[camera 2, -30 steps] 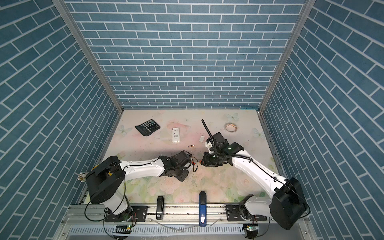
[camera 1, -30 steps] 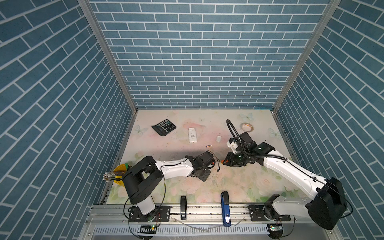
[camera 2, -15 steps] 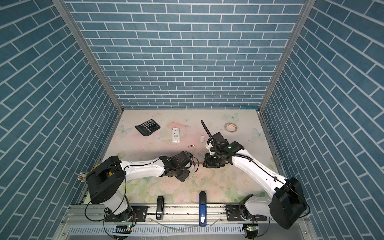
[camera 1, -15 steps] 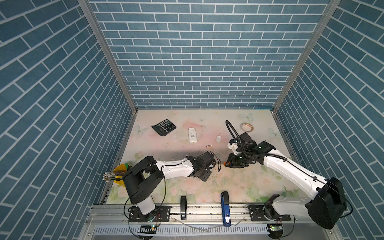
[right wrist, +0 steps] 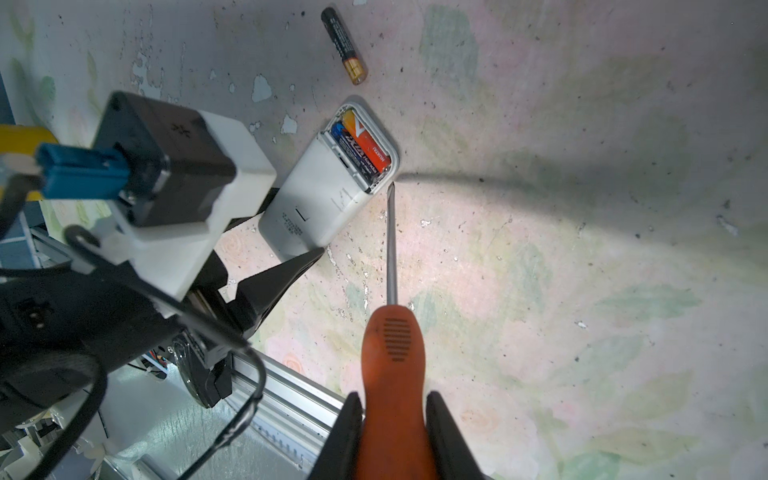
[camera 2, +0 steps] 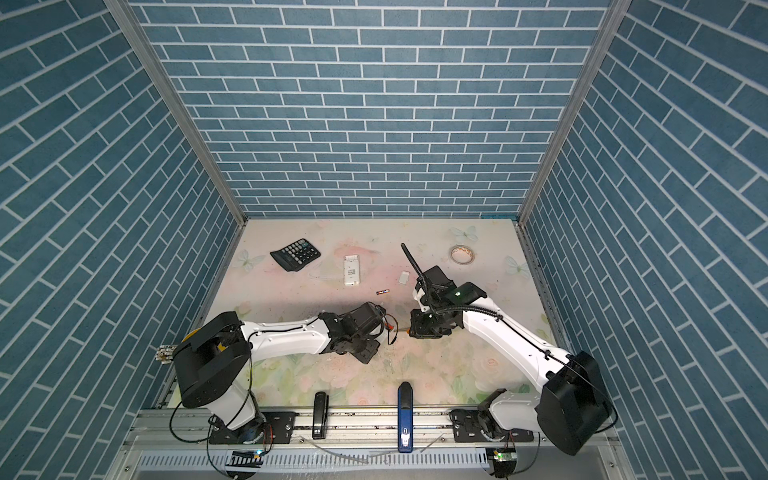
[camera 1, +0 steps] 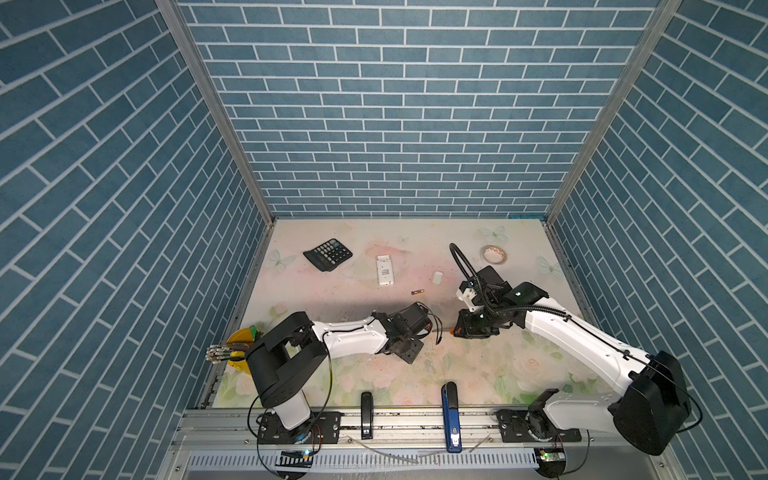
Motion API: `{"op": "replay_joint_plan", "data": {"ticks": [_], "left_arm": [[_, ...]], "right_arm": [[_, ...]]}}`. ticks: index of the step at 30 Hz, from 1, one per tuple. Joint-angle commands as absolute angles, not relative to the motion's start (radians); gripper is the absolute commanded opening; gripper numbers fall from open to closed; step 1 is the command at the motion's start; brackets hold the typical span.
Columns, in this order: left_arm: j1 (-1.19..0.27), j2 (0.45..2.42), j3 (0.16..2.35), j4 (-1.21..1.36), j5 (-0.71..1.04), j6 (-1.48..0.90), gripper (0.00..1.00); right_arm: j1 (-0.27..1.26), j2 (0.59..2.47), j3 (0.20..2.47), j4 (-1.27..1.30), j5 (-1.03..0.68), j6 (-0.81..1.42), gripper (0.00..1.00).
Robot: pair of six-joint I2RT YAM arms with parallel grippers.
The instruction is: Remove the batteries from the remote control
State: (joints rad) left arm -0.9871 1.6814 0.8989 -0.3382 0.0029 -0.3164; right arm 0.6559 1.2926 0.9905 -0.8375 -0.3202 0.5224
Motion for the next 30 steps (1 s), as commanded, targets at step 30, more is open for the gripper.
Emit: {"op": "replay_joint_plan", "data": {"ticks": [30], "left_arm": [[-1.018, 1.75, 0.844, -0.376, 0.058, -0.295, 0.33]], "right_arm": [[0.635, 1.307, 1.013, -0.831, -0.333, 0.497, 0.0]]}}
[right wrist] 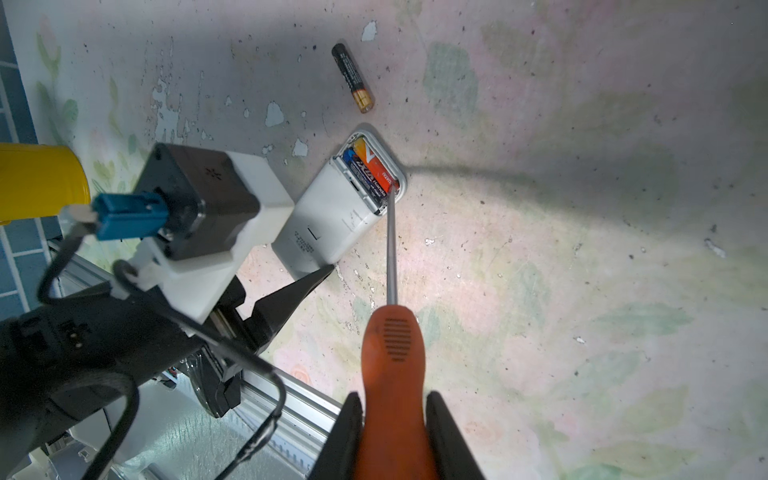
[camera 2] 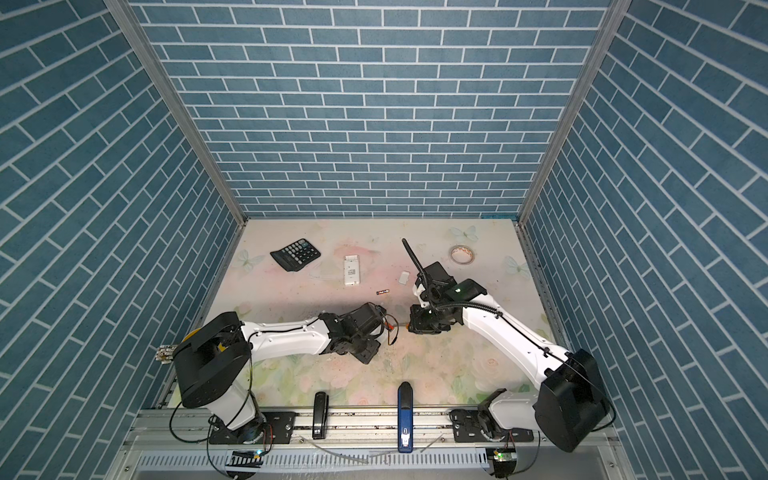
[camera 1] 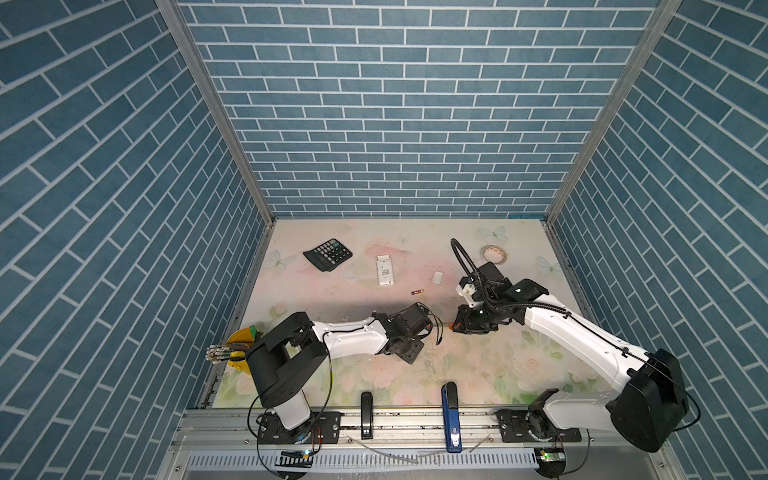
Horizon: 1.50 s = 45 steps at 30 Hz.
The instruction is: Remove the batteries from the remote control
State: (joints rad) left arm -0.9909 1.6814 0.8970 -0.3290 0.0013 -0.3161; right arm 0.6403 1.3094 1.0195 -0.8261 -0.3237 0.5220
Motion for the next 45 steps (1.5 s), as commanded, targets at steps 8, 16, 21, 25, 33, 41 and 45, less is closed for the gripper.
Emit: {"op": "replay_joint_plan", "data": {"ticks": [8, 16, 21, 25, 33, 41, 45], "left_arm": [[-1.02, 1.749, 0.844, -0.375, 0.057, -0.295, 0.33], [-1.022, 1.747, 0.842, -0.376, 0.055, -0.297, 0.33], [-1.021, 1.749, 0.844, -0.376, 0.054, -0.295, 0.33], [-1.023, 1.752, 0.848, -0.377, 0.054, -0.295, 0.33], [-1.024, 1.75, 0.847, -0.38, 0.052, -0.295, 0.33], [-1.026, 1.752, 0.85, -0.38, 0.052, -0.296, 0.32], [-1.026, 1.75, 0.848, -0.382, 0.052, -0.295, 0.33]], "right_arm": [[0.633, 1.297, 1.01, -0.843, -0.337, 0.501, 0.0], [0.634, 1.287, 0.994, -0.848, -0.344, 0.508, 0.0], [0.634, 1.276, 0.992, -0.859, -0.342, 0.509, 0.0], [0.634, 1.27, 0.987, -0.86, -0.339, 0.513, 0.0], [0.634, 1.272, 0.983, -0.852, -0.341, 0.512, 0.0], [0.634, 1.281, 0.974, -0.837, -0.347, 0.514, 0.0], [0.634, 1.283, 0.97, -0.825, -0.348, 0.518, 0.0]]}}
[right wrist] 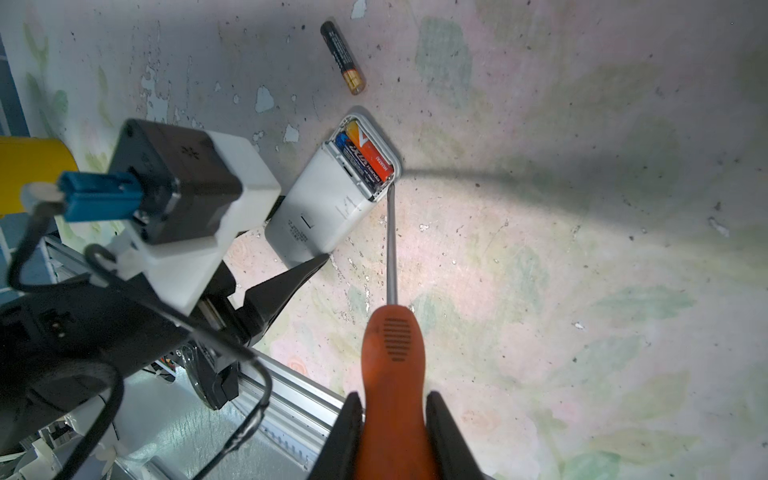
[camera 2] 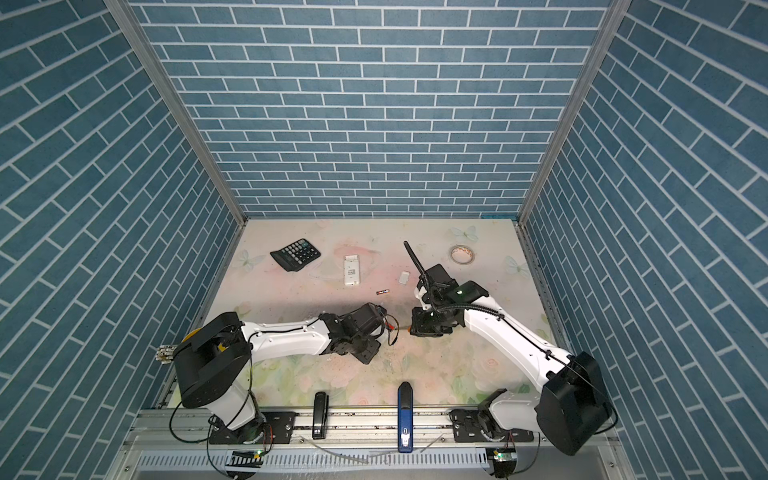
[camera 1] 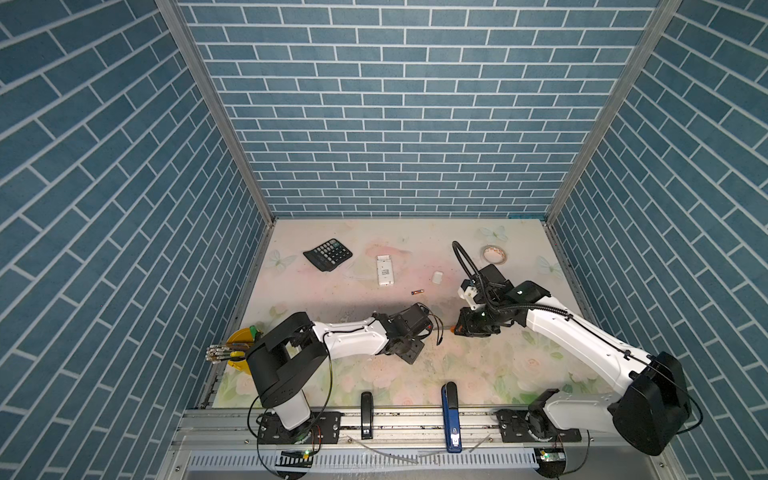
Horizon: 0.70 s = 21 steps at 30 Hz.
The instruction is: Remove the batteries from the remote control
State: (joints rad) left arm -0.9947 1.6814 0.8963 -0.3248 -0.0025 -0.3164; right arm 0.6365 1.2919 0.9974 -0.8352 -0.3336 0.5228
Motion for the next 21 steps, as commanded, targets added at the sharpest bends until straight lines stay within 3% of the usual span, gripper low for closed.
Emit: {"op": "replay_joint_plan", "data": {"ticks": [1, 21], "left_arm": [[-1.026, 1.75, 0.848, -0.382, 0.052, -0.295, 0.33], [-1.029, 1.752, 0.848, -0.377, 0.052, -0.296, 0.32]], "right_arm": [[0.634, 1.285, 0.97, -0.825, -0.348, 0.518, 0.0], [0.634, 1.271, 1.011, -0.868, -0.341, 0.513, 0.0]]}}
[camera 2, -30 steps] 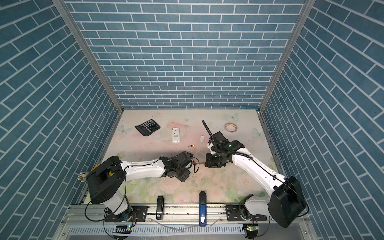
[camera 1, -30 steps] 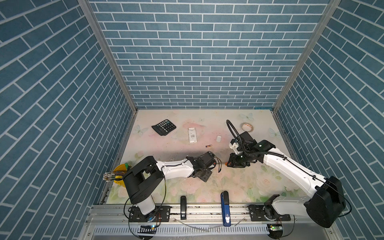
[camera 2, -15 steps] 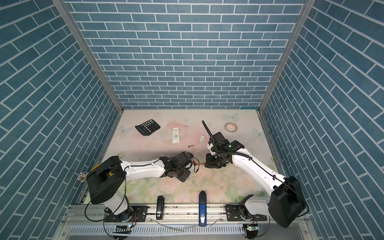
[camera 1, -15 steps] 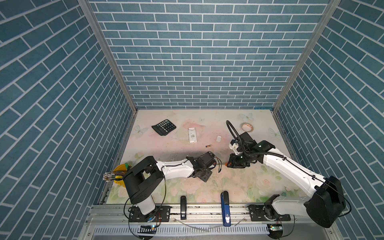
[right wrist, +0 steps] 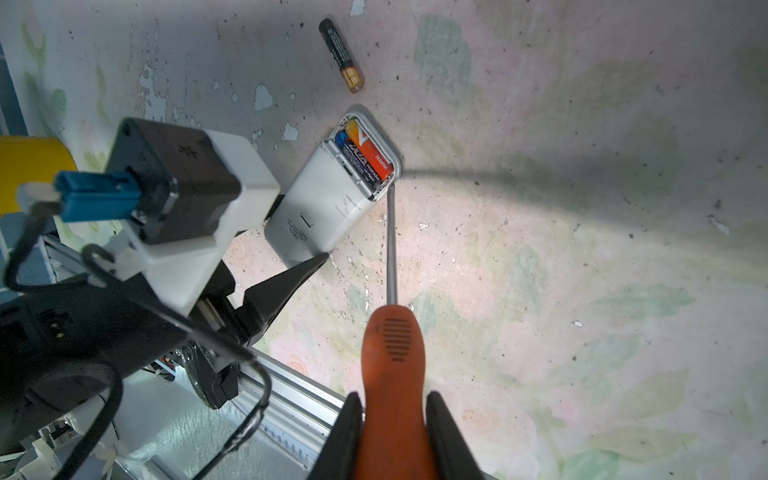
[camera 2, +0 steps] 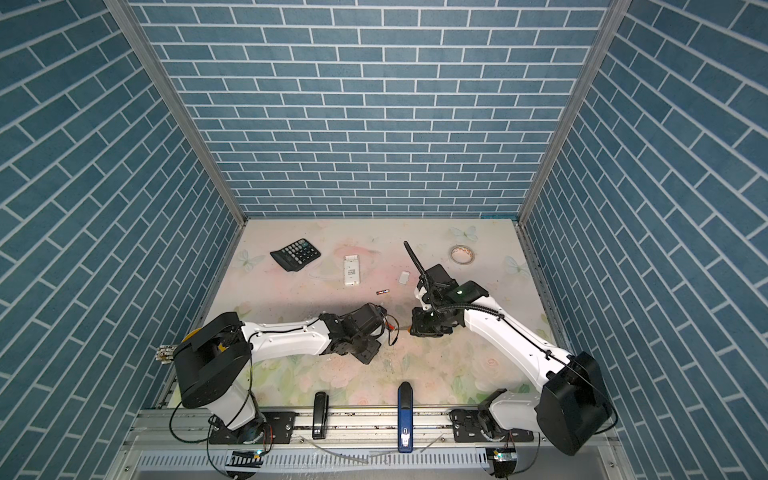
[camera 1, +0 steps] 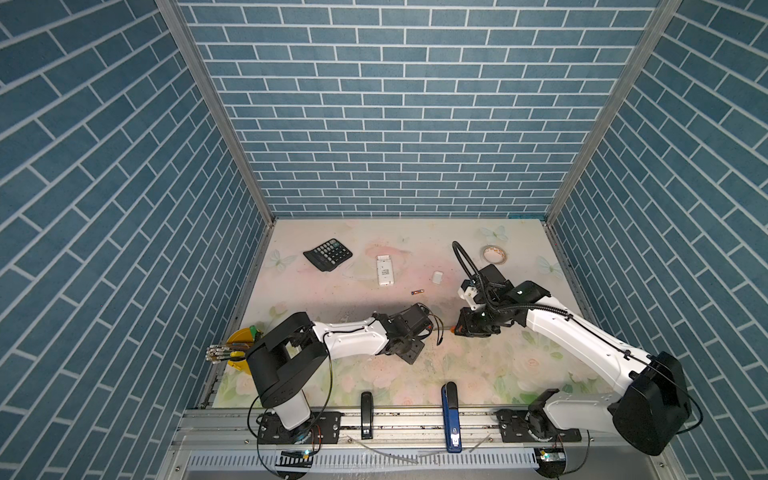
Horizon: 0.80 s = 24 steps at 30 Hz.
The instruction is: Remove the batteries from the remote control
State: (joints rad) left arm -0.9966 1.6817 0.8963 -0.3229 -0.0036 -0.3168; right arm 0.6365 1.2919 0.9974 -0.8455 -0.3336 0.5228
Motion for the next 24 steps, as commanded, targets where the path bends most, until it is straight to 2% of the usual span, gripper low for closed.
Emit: {"op": "replay_joint_plan", "data": {"ticks": [1, 24], "left_arm": [[-1.029, 1.752, 0.849, -0.379, 0.051, -0.296, 0.32], [-1.032, 1.756, 0.85, -0.379, 0.052, -0.298, 0.32]], "right_arm": [[0.634, 1.27, 1.014, -0.869, -0.341, 0.512, 0.0], [0.633, 1.276, 1.059, -0.895, -0.328, 0.491, 0.0]]}}
